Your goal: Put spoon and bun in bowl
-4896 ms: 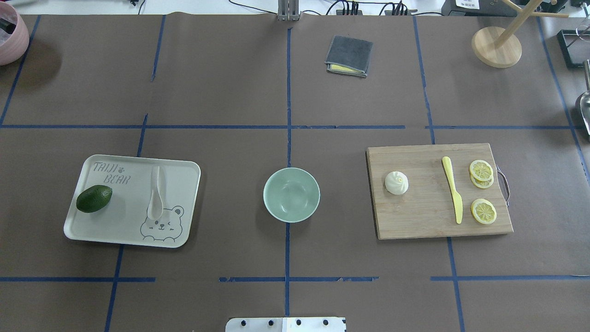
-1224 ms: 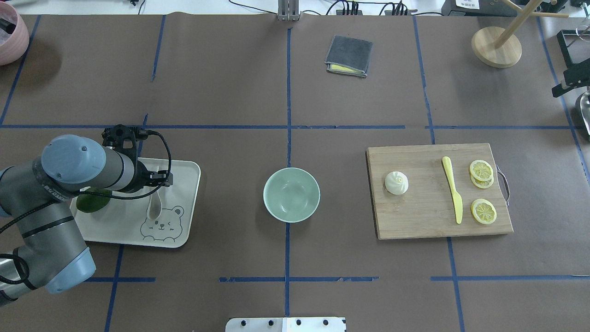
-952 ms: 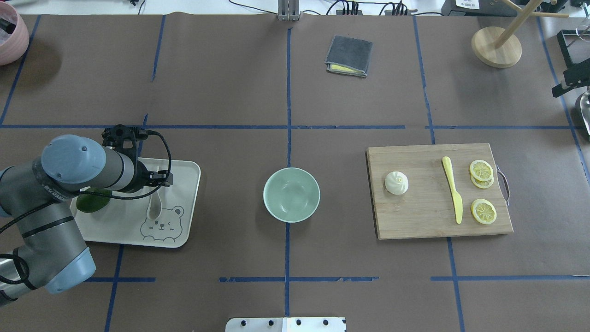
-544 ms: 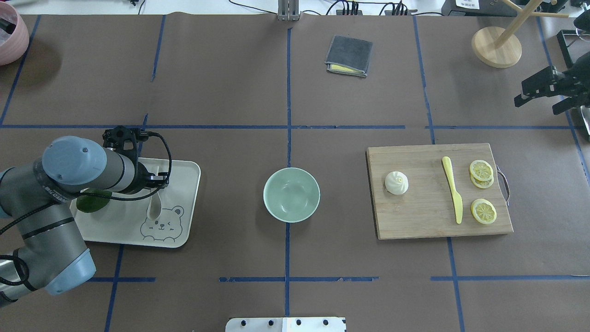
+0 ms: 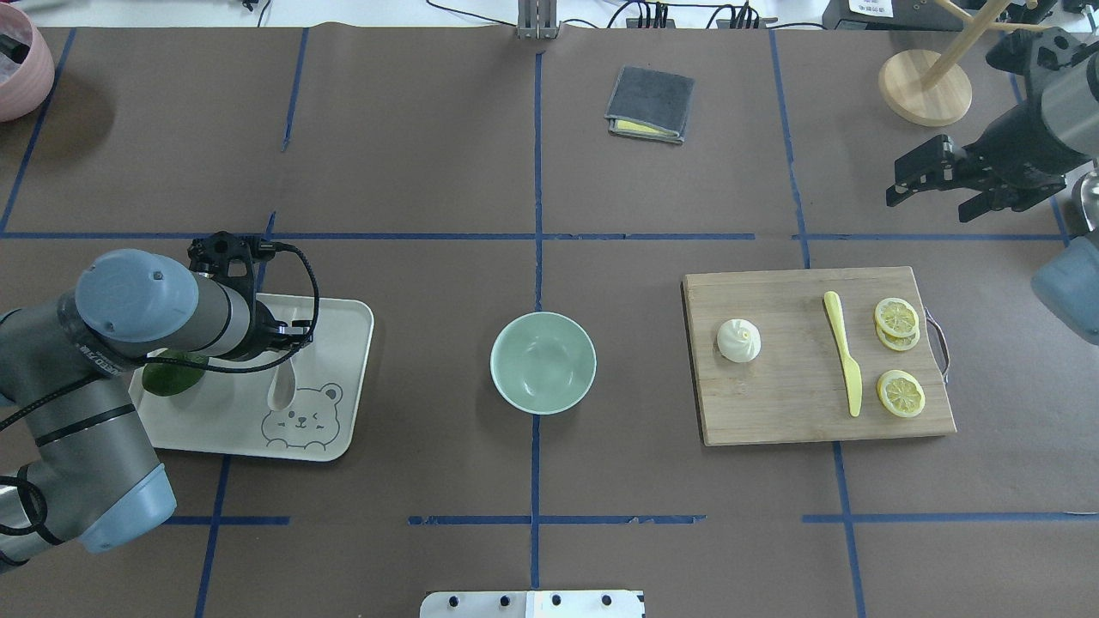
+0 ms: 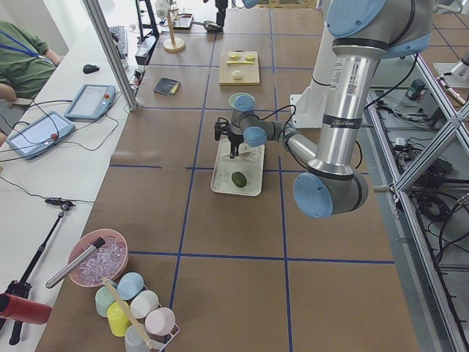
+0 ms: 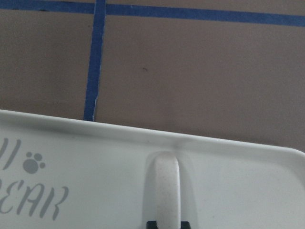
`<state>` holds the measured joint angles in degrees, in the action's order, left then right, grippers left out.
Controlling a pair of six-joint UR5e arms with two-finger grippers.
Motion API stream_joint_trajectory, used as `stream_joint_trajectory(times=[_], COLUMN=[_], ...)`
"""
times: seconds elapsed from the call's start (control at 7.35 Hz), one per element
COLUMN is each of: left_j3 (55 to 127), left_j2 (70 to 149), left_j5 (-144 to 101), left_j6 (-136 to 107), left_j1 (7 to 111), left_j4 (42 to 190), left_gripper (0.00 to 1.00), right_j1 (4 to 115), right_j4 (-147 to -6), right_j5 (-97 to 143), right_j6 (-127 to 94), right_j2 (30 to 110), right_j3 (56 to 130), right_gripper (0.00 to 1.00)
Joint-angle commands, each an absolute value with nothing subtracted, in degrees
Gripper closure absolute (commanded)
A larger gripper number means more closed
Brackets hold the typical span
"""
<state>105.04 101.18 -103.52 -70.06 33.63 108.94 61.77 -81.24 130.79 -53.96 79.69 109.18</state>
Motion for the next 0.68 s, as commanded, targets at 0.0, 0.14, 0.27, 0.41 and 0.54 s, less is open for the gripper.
stream_joint_trajectory(times=[0.0, 0.14, 0.27, 0.41, 0.54], left_j3=[110.63, 112.05, 112.06, 111.80, 111.19], left_j2=[101.33, 102.12, 104.74, 108.59, 111.16], left_j5=[-103.97, -104.15, -104.24, -104.33, -104.33], left_j6=[-70.05, -70.40, -75.97, -83.51, -87.85], left_j1=[34.45, 34.54, 34.63, 34.37, 33.93], left_j4=[104.70, 104.16, 104.15, 104.15, 104.15], left_gripper=[1.00, 1.00, 1.00, 1.00, 1.00], right_j1=[54.18, 51.01, 47.84, 44.42, 39.51], right_j4=[-74.11, -72.53, -71.29, -70.93, -70.93], right_j5=[124.66, 121.76, 118.60, 115.08, 110.26], right_j6=[-64.30, -66.86, -68.45, -70.55, -71.88], right_j2=[79.54, 79.54, 79.45, 79.37, 79.10], right_j3=[109.25, 109.16, 108.81, 108.72, 108.55], right_gripper=[0.00, 0.00, 0.00, 0.00, 0.00])
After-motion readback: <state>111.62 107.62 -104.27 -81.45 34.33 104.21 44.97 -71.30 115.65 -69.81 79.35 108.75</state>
